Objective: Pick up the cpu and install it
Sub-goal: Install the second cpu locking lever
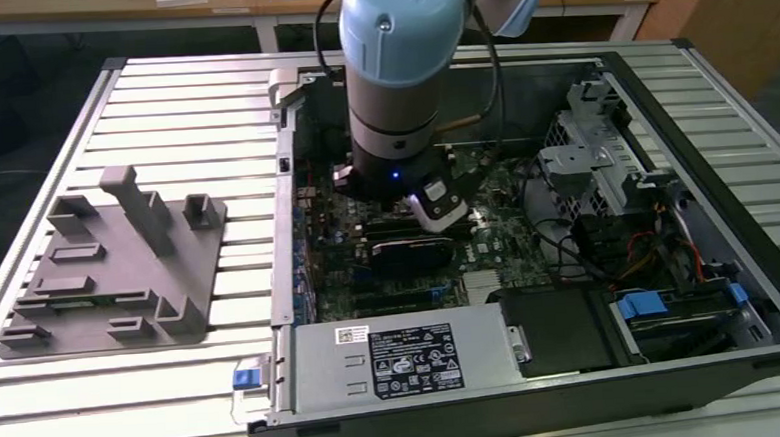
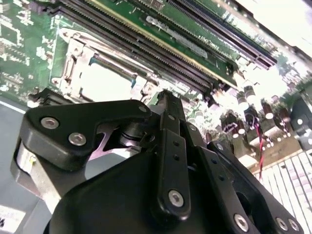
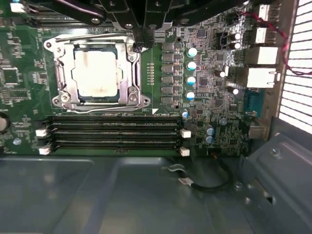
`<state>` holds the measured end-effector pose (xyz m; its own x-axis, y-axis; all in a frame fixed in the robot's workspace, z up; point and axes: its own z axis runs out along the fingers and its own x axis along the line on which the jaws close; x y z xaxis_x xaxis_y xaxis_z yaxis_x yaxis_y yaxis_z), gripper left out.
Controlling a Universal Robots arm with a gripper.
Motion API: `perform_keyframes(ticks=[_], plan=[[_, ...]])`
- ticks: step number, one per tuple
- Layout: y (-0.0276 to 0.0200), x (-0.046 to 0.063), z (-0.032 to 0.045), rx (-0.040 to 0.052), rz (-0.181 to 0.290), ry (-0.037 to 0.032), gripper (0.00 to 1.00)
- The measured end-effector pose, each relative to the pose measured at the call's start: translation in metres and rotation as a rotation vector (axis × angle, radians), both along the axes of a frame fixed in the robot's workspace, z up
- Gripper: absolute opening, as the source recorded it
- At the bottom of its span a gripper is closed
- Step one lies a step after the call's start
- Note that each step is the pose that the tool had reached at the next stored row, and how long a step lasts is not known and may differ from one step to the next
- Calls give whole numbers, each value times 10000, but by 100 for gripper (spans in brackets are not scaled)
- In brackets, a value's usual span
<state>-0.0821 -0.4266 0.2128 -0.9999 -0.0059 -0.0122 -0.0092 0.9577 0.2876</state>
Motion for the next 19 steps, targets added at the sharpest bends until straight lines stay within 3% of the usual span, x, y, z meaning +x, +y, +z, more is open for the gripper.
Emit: perform_keyframes(ticks=[2, 5, 13, 19], plan=[[0, 0, 49, -22, -22, -2, 11], [2, 0, 101, -135, -94, -8, 11], [38, 32, 122, -751, -317, -10, 11], [115, 101, 122, -828, -370, -9, 11]])
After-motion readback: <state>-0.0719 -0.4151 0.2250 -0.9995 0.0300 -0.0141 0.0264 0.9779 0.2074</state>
